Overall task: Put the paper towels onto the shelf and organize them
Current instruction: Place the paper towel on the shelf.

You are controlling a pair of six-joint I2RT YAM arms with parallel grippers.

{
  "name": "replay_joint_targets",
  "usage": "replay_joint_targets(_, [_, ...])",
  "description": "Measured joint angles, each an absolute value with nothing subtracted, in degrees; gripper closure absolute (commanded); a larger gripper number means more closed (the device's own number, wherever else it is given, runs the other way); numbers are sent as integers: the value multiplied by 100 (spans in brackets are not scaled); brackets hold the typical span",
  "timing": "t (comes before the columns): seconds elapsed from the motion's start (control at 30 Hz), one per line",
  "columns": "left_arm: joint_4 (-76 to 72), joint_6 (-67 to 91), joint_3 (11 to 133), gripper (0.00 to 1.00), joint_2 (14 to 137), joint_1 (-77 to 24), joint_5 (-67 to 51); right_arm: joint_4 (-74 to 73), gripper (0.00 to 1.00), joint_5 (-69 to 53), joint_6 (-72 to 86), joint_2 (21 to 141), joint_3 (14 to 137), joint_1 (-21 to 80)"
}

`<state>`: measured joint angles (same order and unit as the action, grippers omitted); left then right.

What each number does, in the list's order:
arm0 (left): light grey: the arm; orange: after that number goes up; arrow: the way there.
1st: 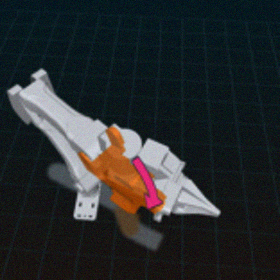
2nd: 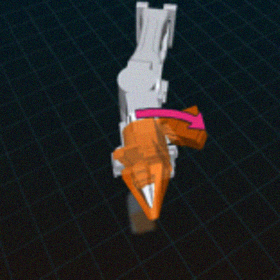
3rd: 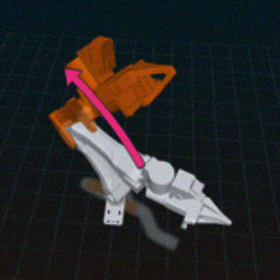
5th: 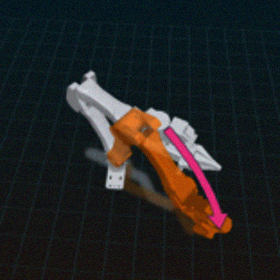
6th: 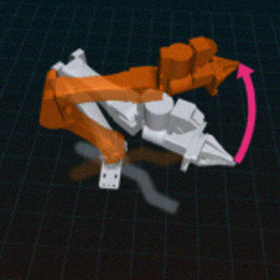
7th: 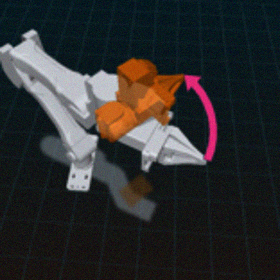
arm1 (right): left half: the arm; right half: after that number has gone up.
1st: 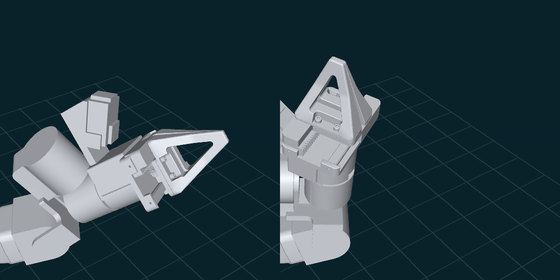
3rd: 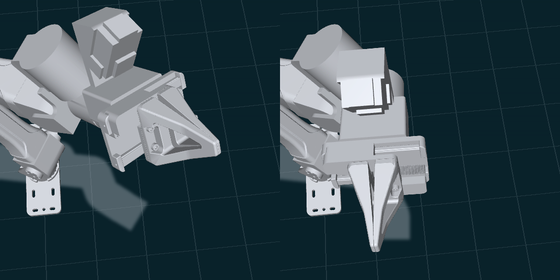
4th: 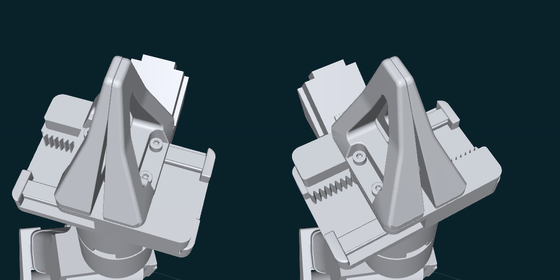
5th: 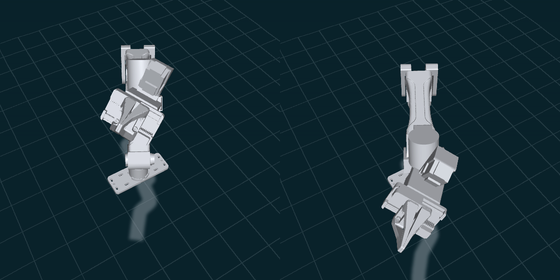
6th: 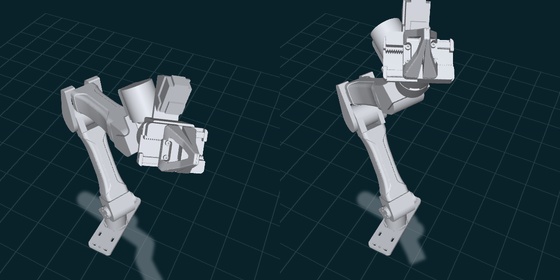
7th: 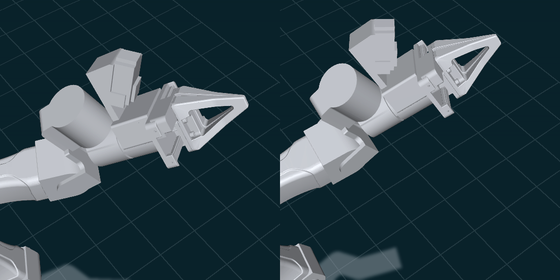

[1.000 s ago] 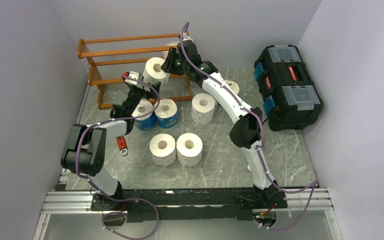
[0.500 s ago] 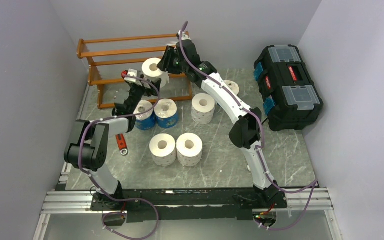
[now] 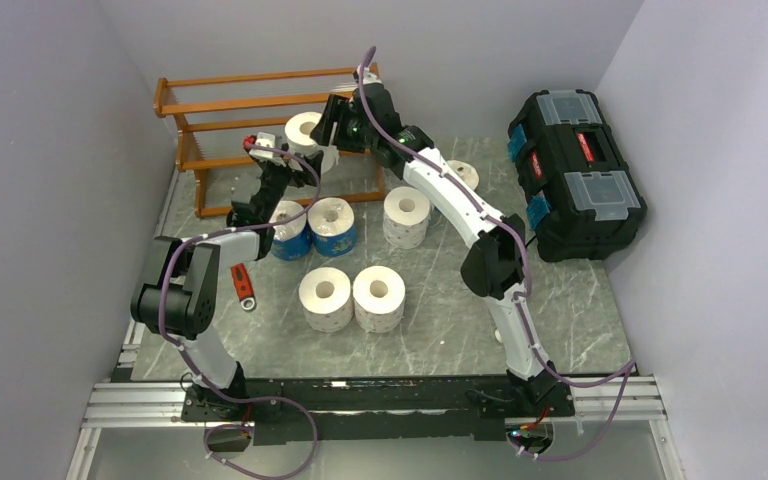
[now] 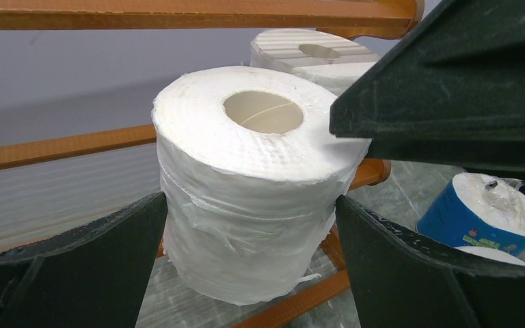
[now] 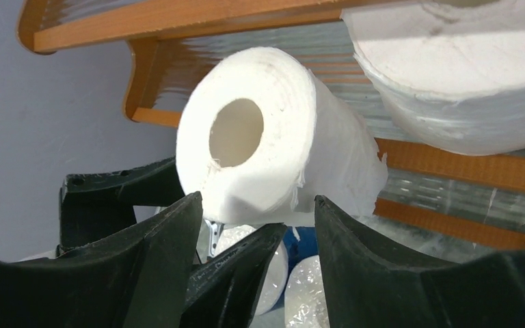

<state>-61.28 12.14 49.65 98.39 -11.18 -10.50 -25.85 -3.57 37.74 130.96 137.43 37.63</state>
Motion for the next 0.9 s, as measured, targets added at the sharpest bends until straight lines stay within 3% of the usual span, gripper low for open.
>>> replay_joint_targets(0.6, [-6130,1210,4987,1,9852,-1135,-923,-2578,32,-333,3747,12265,13214,3533])
replay_joint_targets(0.77, [-6040,1168,5037,1,9852,-1138,-906,-2388,31,-176,3732,11419,12243,3448])
replay_joint_targets(0.9, [-5876,1122,5186,1,9867,-1140,-862,-1964,31,84,3745,10311,10739,3430])
